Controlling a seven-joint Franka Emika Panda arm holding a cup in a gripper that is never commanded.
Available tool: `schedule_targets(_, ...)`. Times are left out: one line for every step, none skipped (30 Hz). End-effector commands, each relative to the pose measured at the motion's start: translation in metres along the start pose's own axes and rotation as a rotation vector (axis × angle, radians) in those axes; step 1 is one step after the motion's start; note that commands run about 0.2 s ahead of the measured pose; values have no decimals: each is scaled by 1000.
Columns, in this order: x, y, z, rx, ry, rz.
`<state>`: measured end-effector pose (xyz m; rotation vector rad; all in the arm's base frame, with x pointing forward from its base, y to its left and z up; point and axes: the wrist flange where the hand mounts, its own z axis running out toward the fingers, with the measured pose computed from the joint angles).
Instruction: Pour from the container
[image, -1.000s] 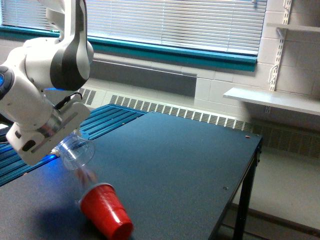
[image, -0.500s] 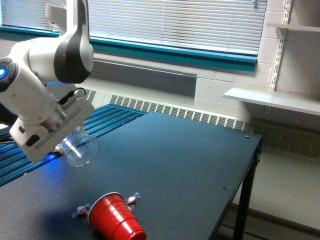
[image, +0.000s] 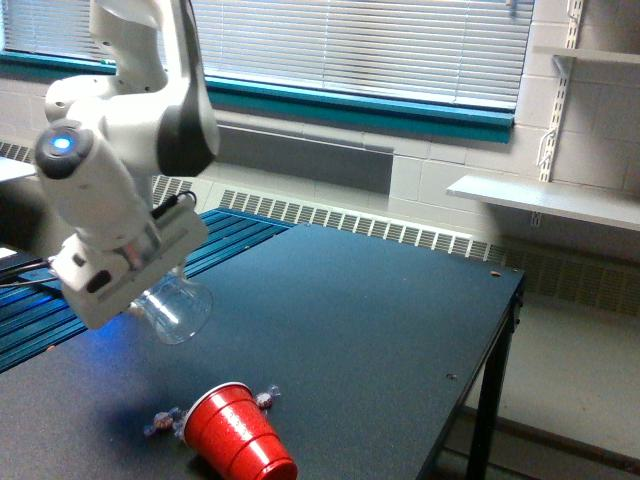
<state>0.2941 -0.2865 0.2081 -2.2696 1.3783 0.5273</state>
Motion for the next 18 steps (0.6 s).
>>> schedule_targets(-5,-8,20,-59,57,31)
schedule_targets(-4,-8,20,-62,72,31)
schedule_targets(-3,-8,23,-70,83,30)
schedule_targets(-2,-7,23,-65,98,31)
schedule_targets(-1,-7,23,-70,113,32)
schedule_targets(-1,-7,26,-85,122,36)
schedule_targets(0,-6,29,-95,132,40)
schedule_targets(1,-6,29,-97,145,41)
schedule_targets(2,-6,30,-103,160,40)
schedule_targets(2,-6,33,-118,169,40)
schedule_targets(2,-6,37,-131,178,40)
schedule_targets(3,-6,39,-135,189,39)
schedule_targets(4,-7,39,-135,204,38)
schedule_targets(5,-8,40,-143,214,38)
schedule_targets(5,-8,42,-150,221,40)
schedule_targets(6,-9,42,-150,229,43)
schedule_targets(7,-9,42,-151,237,46)
schedule_targets(8,-10,42,-153,241,48)
